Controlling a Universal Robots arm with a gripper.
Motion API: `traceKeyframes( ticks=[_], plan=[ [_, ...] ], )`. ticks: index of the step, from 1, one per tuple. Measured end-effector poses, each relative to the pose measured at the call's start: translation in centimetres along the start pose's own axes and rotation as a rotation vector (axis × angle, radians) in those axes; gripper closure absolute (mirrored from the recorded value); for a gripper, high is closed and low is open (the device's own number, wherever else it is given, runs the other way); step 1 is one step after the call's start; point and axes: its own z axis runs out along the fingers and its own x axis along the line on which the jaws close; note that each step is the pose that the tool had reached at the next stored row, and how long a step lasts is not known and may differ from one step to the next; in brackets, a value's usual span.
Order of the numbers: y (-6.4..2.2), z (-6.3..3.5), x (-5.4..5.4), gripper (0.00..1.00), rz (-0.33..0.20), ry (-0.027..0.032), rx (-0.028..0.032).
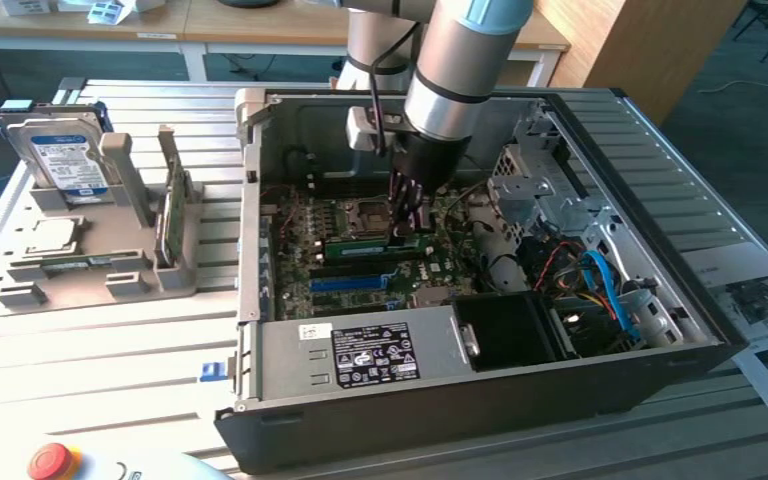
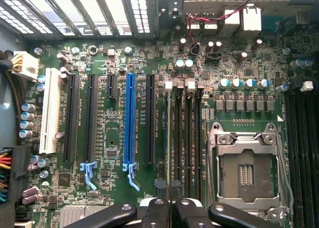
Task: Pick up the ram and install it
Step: 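Insert the ram into the slot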
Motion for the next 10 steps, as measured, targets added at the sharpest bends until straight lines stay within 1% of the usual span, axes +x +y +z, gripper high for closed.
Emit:
traceKeyframes(
  ticks=[7, 10],
  plan=[
    [-0.05, -0.43, 0.02, 0.88, 0.000, 0.0003, -0.0046],
    [-0.10, -0.50, 0.03, 0.88, 0.000, 0.0000, -0.0057]
  ],
)
